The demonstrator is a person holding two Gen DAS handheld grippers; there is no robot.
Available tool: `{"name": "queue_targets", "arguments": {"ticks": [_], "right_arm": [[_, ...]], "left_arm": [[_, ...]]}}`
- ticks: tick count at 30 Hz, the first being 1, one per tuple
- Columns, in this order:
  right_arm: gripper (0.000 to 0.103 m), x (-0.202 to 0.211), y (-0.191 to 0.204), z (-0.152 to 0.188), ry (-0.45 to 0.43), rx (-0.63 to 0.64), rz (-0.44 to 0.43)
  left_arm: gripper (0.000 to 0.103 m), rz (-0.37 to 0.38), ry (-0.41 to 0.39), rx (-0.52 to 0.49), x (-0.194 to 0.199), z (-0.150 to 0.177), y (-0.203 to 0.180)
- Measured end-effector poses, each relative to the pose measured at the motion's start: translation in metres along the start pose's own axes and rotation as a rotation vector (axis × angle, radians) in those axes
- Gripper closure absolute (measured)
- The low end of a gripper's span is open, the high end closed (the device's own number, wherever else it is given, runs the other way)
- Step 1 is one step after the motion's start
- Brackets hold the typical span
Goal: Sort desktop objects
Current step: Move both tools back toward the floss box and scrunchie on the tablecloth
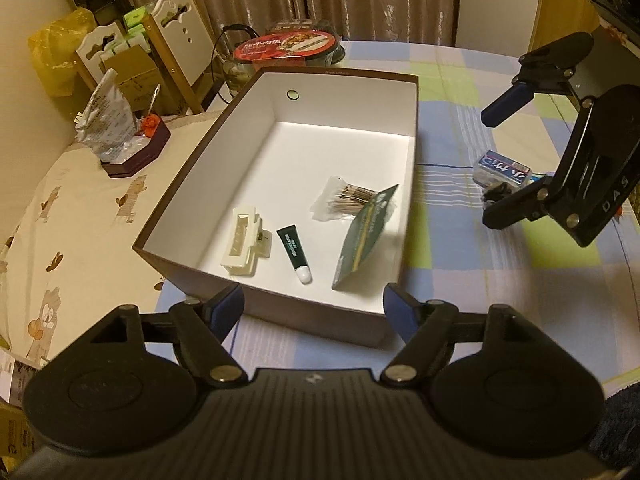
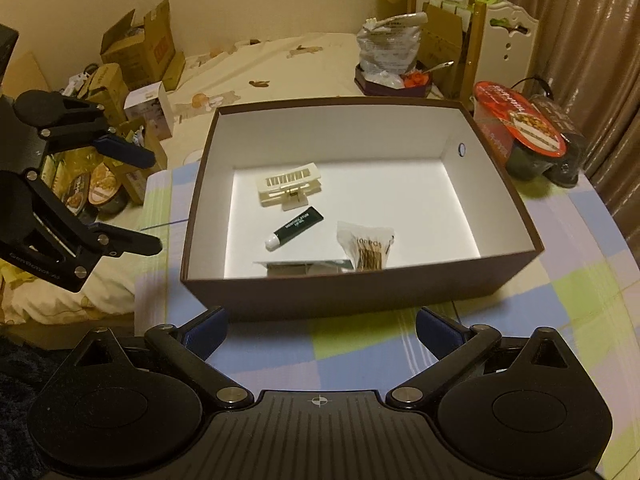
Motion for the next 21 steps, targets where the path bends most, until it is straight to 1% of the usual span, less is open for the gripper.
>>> {"name": "queue_targets", "arguments": {"ticks": [2,3,12,21], "right_arm": [[0.000,0.005,0.000,0.006,-0.004,-0.003,0.003],[0.000,0.007,0.000,0.008,-0.007,-0.003,0.004],[0.000,0.026,0.002,0.031,-0.028,-0.001,0.008],[0.000,0.045,0.002,0.052,-0.051,-0.005,0.012]], "left_arm": [[0.021,-0.012,-0.007,0.004,0.006,0.004,-0.007],[0.020,-0.020,-0.011,0.005,0.008,0.006,-0.010],[0.020,-0.046,-0.017,0.022,0.022,0.019,-0.036],[0.019,-0.055,-0.024,0.022,0.028,0.025,-0.058]]}}
Point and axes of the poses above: each gripper's, at about its wrist camera, not at the fingertips, and x roughly against the way its jaws point, y to its left, z to its underside, the point moved 1 cm from there along -x, roughly the way its jaws point, and after that the axes turned 6 degrees about z, right-handed, at the moved point
